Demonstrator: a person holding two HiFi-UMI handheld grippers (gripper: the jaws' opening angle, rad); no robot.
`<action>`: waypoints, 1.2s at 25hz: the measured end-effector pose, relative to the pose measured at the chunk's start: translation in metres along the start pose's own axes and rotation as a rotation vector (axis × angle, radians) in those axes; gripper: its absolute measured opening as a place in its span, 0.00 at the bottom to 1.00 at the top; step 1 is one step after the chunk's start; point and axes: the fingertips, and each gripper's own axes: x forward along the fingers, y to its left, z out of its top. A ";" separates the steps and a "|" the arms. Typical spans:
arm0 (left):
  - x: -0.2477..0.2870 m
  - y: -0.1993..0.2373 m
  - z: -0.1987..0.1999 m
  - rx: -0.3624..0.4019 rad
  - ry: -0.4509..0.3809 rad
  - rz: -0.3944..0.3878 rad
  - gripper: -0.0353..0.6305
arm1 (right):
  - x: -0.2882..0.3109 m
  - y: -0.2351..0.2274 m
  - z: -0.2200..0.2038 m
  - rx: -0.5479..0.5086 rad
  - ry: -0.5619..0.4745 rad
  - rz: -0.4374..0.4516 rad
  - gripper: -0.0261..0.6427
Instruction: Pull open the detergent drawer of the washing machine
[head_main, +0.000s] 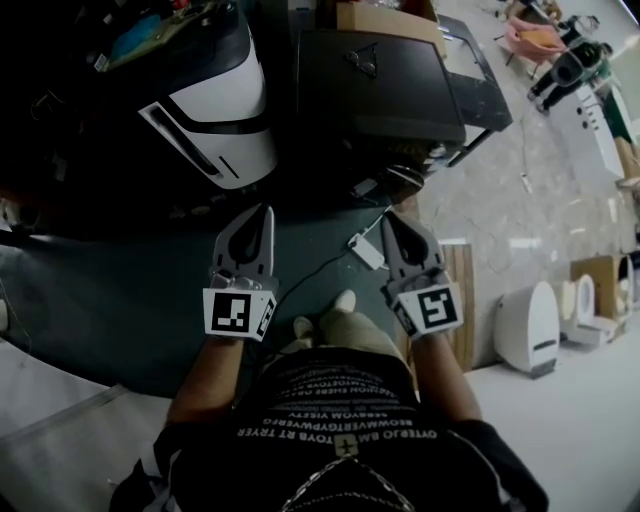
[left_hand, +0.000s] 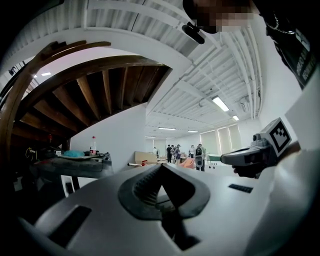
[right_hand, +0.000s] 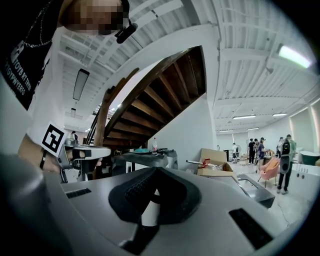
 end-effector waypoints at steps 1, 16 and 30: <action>0.003 -0.001 0.001 0.002 0.000 -0.005 0.06 | 0.003 -0.001 0.001 0.006 0.000 0.010 0.04; 0.091 0.002 0.024 -0.026 -0.009 0.105 0.06 | 0.066 -0.059 0.015 0.005 -0.013 0.156 0.04; 0.109 0.007 -0.014 -0.027 0.100 0.128 0.06 | 0.090 -0.091 -0.010 0.032 0.031 0.183 0.04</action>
